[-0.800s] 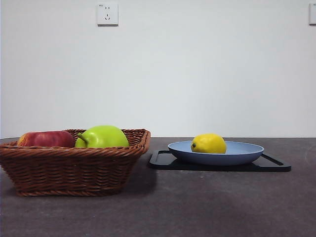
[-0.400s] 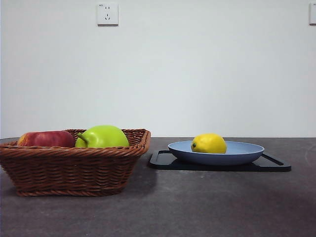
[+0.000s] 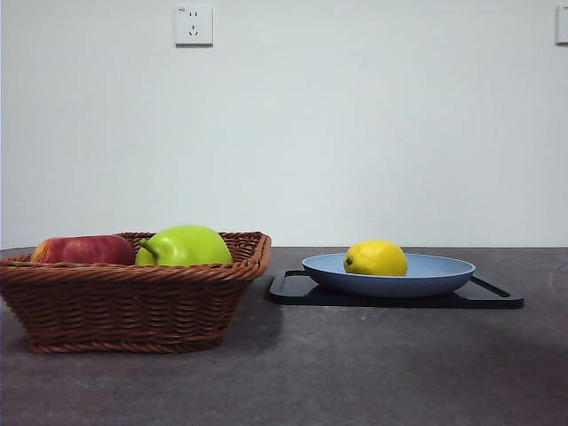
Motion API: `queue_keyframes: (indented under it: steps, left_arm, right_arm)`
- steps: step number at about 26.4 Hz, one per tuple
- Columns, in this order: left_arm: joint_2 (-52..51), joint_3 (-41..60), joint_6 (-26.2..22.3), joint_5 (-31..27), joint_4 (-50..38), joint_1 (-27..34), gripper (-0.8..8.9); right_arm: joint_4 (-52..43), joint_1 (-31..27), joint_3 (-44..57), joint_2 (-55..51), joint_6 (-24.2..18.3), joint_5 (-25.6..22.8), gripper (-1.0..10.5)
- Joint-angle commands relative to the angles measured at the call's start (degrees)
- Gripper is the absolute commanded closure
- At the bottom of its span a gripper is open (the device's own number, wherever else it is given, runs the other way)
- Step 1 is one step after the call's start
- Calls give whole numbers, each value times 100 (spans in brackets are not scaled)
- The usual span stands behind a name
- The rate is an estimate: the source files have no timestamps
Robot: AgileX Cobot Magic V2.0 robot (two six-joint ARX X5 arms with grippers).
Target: Take the lemon from the basket,put the lemon in the plate,hand out the plate
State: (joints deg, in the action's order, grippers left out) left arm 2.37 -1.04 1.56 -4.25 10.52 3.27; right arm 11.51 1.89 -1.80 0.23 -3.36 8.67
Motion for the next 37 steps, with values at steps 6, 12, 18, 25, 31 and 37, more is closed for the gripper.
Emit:
queue_keyframes:
  steps: [6, 12, 18, 25, 31, 37]
  left_arm:
    - [-26, 63, 37, 9, -57, 24, 805]
    - [-26, 63, 37, 9, -61, 24, 805]
    - [-26, 63, 37, 9, -61, 24, 805]
    - [-26, 63, 37, 9, -61, 24, 805]
    - [-26, 63, 37, 9, -61, 24, 805]
    - [-26, 63, 37, 9, -61, 24, 805]
  right_arm:
    - [-114, 0, 129, -28, 675, -721, 941]
    - [-129, 0, 127, -24, 675, -754, 941]
    - [-136, 0, 127, -24, 675, -754, 941]
    - [-136, 0, 127, -24, 675, -754, 941]
    - [-136, 0, 127, -24, 675, -754, 941]
    - [-136, 0, 127, -24, 675, -754, 941]
